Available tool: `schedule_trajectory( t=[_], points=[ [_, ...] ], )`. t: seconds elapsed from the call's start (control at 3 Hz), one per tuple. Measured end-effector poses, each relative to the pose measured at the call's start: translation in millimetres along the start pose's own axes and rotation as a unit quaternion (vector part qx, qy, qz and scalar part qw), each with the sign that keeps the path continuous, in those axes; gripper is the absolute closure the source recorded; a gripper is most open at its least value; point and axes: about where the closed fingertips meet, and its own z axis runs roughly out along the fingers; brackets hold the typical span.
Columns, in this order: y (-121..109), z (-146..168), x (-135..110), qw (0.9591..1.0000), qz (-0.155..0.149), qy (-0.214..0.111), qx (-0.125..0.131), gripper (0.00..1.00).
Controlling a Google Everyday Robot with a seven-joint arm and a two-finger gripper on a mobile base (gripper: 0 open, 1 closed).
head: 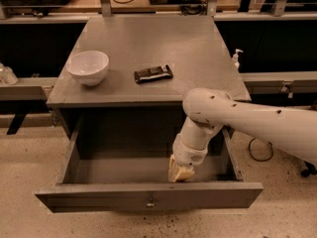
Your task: Open top drawer
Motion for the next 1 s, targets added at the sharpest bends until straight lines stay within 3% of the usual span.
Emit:
schedule_trajectory(
  t=[0.67,1.0],
  points=[
    [51.8,-7.8,-16.1,0.9973,0.004,-0.036,-0.064,1.00],
    [52.7,-22.1,-16.2,0.9977,0.004,-0.035,-0.059,1.00]
  ],
)
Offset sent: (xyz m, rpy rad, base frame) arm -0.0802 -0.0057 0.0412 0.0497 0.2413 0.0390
